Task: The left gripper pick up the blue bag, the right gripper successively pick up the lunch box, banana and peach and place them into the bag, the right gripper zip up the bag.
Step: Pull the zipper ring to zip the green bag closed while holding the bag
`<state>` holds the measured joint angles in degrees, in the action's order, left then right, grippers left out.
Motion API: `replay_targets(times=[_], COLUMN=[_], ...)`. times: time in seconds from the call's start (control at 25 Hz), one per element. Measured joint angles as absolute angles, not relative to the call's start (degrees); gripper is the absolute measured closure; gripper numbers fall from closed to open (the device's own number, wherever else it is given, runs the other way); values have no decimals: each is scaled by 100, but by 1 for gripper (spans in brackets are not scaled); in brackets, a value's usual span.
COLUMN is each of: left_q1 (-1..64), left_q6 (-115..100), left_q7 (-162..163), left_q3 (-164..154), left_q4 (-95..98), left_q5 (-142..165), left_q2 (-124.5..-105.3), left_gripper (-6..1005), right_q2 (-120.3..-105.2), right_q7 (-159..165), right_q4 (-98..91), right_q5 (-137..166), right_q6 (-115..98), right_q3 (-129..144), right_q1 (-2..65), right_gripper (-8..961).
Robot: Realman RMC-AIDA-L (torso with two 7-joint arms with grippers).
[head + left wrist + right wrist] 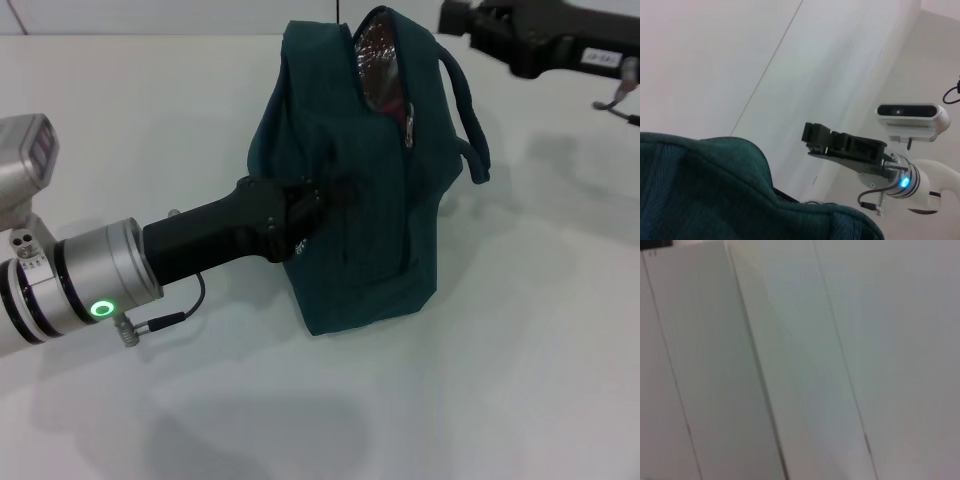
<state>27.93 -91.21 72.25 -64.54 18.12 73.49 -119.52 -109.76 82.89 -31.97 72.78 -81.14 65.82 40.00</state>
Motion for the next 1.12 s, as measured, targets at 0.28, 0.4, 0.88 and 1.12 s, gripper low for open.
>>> replay_targets(times=[0.28, 0.4, 0.88, 1.12], left_q1=[2794, 2776, 2668, 2611], left_q6=[-9127, -9147, -9317, -9325], left_q7=[7224, 7220, 7212, 7151], left_q3=[-6462, -6486, -6500, -6502], left_q4=[1877, 2071, 2478, 2541], left_q5=[7397, 7515, 7758, 7779], left_q2=[-11854, -11826, -11863, -11896], left_gripper=[953, 953, 953, 953], right_q2=[-10978, -11044, -11280, -11454], right_q7=[8282, 8269, 8127, 8094], right_q4=[-3151, -3122, -3196, -3459], right_q5=[7400, 7494, 7616, 8122], right_q6=[-8199, -8155, -7795, -7441], right_q3=[6452, 6435, 6457, 6460], right_q1=[3842, 3783, 3733, 3777], right_gripper=[829, 797, 607, 546])
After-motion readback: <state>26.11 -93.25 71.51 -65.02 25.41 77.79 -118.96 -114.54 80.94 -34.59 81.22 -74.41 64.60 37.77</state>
